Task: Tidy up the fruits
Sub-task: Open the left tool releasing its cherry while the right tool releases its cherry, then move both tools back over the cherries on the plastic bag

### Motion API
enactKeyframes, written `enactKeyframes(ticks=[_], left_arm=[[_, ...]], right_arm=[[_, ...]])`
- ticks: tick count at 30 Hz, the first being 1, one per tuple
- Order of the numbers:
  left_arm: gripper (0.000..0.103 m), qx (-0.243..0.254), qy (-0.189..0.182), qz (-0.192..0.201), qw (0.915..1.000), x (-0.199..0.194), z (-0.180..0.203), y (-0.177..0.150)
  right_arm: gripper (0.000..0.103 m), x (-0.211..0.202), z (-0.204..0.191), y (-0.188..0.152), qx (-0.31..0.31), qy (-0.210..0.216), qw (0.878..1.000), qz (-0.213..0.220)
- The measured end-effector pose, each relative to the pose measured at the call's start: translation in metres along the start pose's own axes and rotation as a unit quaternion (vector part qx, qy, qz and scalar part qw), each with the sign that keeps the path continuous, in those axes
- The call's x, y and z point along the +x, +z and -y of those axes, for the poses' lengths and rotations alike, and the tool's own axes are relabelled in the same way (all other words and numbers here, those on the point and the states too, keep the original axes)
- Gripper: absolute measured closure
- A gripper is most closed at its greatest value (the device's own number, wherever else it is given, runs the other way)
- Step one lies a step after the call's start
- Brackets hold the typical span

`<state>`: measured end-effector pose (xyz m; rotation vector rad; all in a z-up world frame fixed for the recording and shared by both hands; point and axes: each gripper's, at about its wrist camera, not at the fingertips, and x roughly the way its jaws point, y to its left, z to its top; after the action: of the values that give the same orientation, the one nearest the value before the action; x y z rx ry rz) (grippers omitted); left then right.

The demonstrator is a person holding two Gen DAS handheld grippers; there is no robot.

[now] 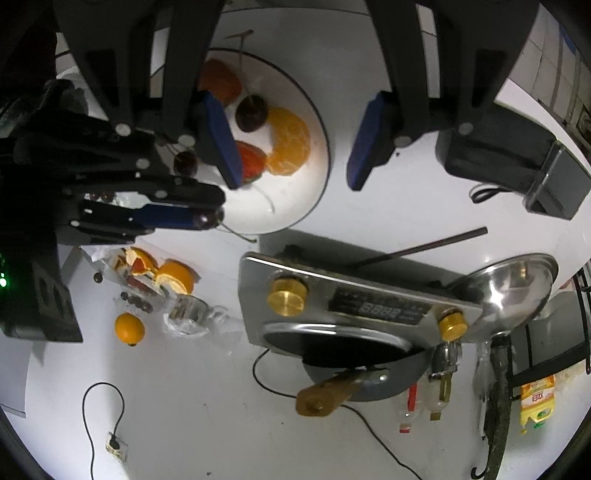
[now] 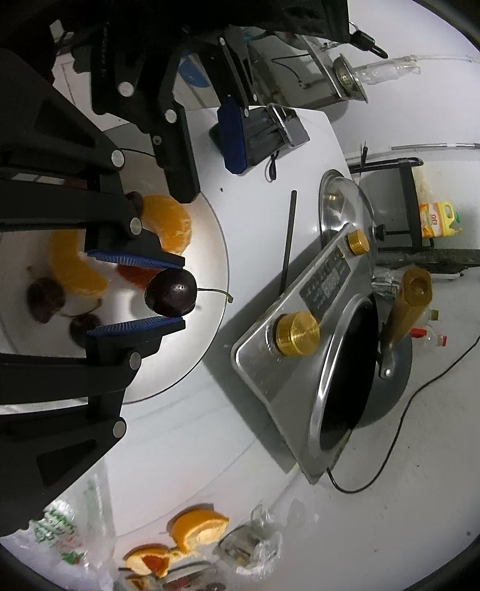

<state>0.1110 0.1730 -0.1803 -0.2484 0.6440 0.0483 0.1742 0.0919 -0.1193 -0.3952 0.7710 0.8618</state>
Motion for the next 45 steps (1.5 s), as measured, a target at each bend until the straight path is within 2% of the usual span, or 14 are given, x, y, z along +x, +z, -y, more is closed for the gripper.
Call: enactKeyframes(ticks=[5, 8, 20, 21, 23, 24, 25, 45], left_arm=[[0.043, -0.004, -0.006, -0.001, 1.0000, 0.005, -0.006, 0.002], [0.043, 0.002, 0.005, -0.009, 0.9999, 0.010, -0.008, 0.002], [0.043, -0.001, 0.012, -0.011, 0.9999, 0.011, -0.016, 0.000], [0.043, 0.000, 0.016, -0.012, 0.9998, 0.011, -0.016, -0.001], [0.043, -0.001, 0.019, -0.012, 0.9997, 0.010, -0.016, -0.001], [0.043, -0.002, 0.019, -0.012, 0.9997, 0.009, -0.017, -0.002], [0.043, -0.003, 0.019, -0.012, 0.9997, 0.008, -0.017, -0.002], [0.041, 0.010, 0.011, 0.003, 0.9999, -0.017, 0.009, -0.003]], right_arm=[[0.076, 0.017, 0.000, 0.007, 0.003, 0.005, 1.000, -0.006], [0.076, 0.028, 0.001, 0.011, 0.009, 0.010, 1.000, -0.011], [0.076, 0.046, -0.005, 0.012, 0.012, 0.021, 0.999, -0.027], [0.075, 0.046, -0.005, 0.012, 0.012, 0.020, 0.999, -0.029], [0.068, 0.047, -0.005, 0.013, 0.014, 0.020, 0.999, -0.030], [0.060, 0.047, -0.005, 0.013, 0.015, 0.020, 0.999, -0.028], [0.057, 0.046, -0.005, 0.014, 0.017, 0.020, 0.999, -0.026], [0.056, -0.006, 0.002, -0.005, 0.026, -0.009, 1.000, -0.004]])
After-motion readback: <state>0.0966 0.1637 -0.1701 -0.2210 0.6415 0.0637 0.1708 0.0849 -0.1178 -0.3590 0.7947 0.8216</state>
